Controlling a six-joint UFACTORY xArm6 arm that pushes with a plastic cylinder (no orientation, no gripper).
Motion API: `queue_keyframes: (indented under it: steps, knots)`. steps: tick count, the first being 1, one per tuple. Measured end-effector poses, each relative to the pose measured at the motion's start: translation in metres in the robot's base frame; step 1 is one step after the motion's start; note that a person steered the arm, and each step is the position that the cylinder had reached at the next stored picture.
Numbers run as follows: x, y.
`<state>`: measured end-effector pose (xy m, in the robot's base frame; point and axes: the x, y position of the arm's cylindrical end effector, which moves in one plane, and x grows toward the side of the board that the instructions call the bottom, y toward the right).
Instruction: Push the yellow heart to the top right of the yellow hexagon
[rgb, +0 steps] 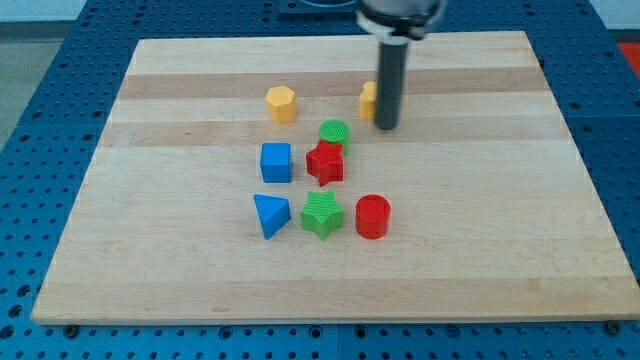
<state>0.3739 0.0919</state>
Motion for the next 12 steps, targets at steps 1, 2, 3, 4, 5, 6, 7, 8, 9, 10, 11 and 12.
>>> queue_keyframes:
  steps: [1, 2, 3, 4, 5, 6, 7, 8, 9, 10, 11, 12]
  knots:
    - [-0.001, 0.036]
    - [-0.038, 0.029]
    - [-0.049, -0.011]
    - [-0.048, -0.051]
    - [-0.045, -0.086]
    - [-0.044, -0.113]
    - [-0.044, -0.089]
    - [-0.029, -0.074]
    - [-0.004, -0.075]
    - [0.022, -0.085]
    - [0.032, -0.093]
    - [0.018, -0.104]
